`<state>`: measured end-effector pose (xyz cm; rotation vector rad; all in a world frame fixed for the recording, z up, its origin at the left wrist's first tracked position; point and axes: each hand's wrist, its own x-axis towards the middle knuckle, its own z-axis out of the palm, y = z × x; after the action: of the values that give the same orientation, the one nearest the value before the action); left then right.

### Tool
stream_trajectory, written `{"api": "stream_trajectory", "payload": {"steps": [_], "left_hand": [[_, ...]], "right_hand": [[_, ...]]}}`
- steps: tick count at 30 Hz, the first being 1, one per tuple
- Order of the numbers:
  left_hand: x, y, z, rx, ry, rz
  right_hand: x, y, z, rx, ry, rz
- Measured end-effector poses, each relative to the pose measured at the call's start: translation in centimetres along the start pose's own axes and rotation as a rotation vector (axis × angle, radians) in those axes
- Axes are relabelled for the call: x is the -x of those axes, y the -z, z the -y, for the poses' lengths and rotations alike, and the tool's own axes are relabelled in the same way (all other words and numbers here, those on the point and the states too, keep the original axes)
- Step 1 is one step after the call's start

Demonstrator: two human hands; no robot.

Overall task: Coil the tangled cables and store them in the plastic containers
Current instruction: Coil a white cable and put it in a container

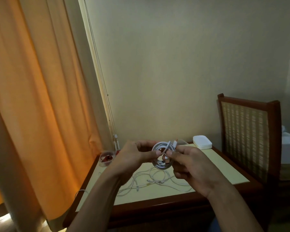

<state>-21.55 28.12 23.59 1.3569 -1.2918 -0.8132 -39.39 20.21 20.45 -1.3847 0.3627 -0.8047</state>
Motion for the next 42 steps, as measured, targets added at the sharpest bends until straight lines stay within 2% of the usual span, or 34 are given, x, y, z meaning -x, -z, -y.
{"api": "stream_trajectory", "payload": {"steps": [4,7,12,17,20,23,26,28,30,33,39,42], "left_hand": [[-0.3,1.0,-0.4,0.028,0.065,0.082],[-0.5,0.9,0.3,0.122,0.069,0.108],[-0.6,0.7,0.8,0.108,0.047,0.098],[-0.1,1.0,0.7,0.011,0.011,0.144],[-0.1,0.5,0.7,0.037,-0.012,0.081],[-0.1,-0.2,0.9,0.081,-0.032,-0.001],[0.2,-1.2,1.1,0.039,-0.057,-0.135],[0.1,-2.0,1.6,-0.129,-0.097,-0.298],[0.1,-2.5,2.3,-0.249,-0.139,-0.406],[0.4,-2.6,2.6,-0.169,-0.136,-0.41],[1.3,-1.6,1.7,0.178,-0.002,-0.173],[1.6,-1.0,1.7,0.179,0.0,-0.118]], "right_hand": [[-0.1,0.0,0.3,-0.004,-0.021,0.134],[-0.2,-0.6,0.2,0.083,0.008,0.132],[-0.5,-0.9,-0.2,0.23,0.062,-0.106],[-0.4,-1.5,-0.7,0.592,0.226,-0.387],[-0.3,-2.6,-1.1,0.835,0.413,-0.551],[-0.6,-2.8,-1.8,0.961,0.605,-0.622],[-0.8,-2.5,-2.1,1.016,0.648,-0.634],[-1.0,-2.4,-2.1,1.056,0.651,-0.645],[-1.0,-2.2,-2.1,1.04,0.64,-0.639],[-1.1,-1.5,-1.8,0.868,0.556,-0.605],[-0.8,-0.8,-1.3,0.568,0.454,-0.547],[-0.8,-0.7,-1.5,0.44,0.405,-0.533]]}}
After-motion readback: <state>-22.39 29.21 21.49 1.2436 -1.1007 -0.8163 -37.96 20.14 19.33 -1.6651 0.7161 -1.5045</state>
